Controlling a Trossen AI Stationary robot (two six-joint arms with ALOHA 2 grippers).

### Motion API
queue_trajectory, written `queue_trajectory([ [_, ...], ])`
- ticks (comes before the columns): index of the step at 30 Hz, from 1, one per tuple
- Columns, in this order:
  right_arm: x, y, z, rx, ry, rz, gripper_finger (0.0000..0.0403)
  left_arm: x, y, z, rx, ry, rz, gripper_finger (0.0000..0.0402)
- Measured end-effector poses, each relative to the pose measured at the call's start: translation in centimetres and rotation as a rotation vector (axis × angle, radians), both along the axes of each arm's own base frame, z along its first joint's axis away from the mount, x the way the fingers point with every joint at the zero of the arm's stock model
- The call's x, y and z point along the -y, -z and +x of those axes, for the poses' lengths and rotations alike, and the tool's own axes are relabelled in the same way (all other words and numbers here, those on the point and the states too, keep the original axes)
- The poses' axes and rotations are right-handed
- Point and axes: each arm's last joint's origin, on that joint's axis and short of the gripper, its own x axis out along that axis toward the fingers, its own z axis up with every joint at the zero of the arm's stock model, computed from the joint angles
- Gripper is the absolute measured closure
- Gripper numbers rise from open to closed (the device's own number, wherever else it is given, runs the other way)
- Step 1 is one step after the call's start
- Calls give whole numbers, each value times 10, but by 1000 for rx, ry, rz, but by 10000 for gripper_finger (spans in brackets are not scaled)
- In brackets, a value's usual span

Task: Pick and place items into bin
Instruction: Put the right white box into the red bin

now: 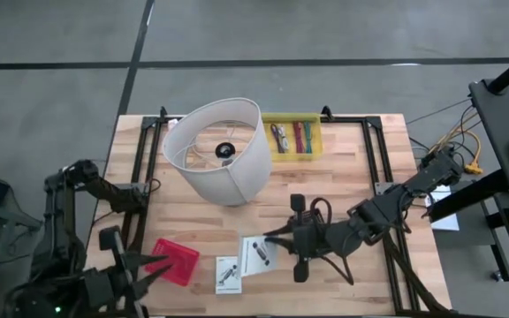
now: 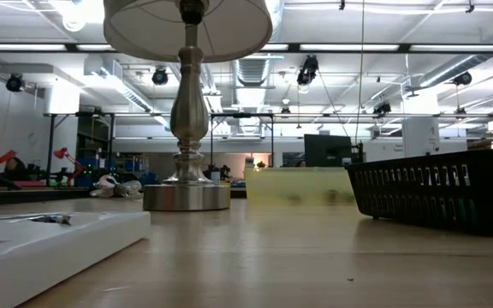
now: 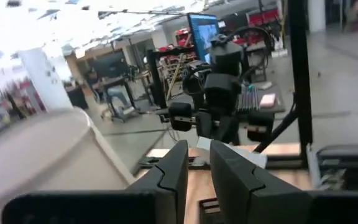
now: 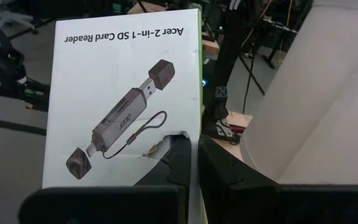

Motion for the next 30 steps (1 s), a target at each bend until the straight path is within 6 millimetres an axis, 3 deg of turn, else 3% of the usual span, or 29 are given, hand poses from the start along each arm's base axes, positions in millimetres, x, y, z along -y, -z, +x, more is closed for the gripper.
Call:
queue_trajectory([
  [9, -1, 1, 0, -6, -26, -100, 394, 21, 25, 15, 70, 94, -304, 350],
  [12, -1, 1, 1, -6, -35, -135, 394, 24, 42, 22, 71, 102, -367, 350],
  [16, -3, 5, 3, -17, -49, -181, 394, 19, 64, 30, 74, 97, -463, 350],
  [22, -9, 20, 13, -49, -55, -250, 394, 10, 89, 45, -1, 128, -459, 348],
  [30, -19, 48, 27, -117, -19, -364, 394, 0, 101, 63, -43, 130, -516, 270],
])
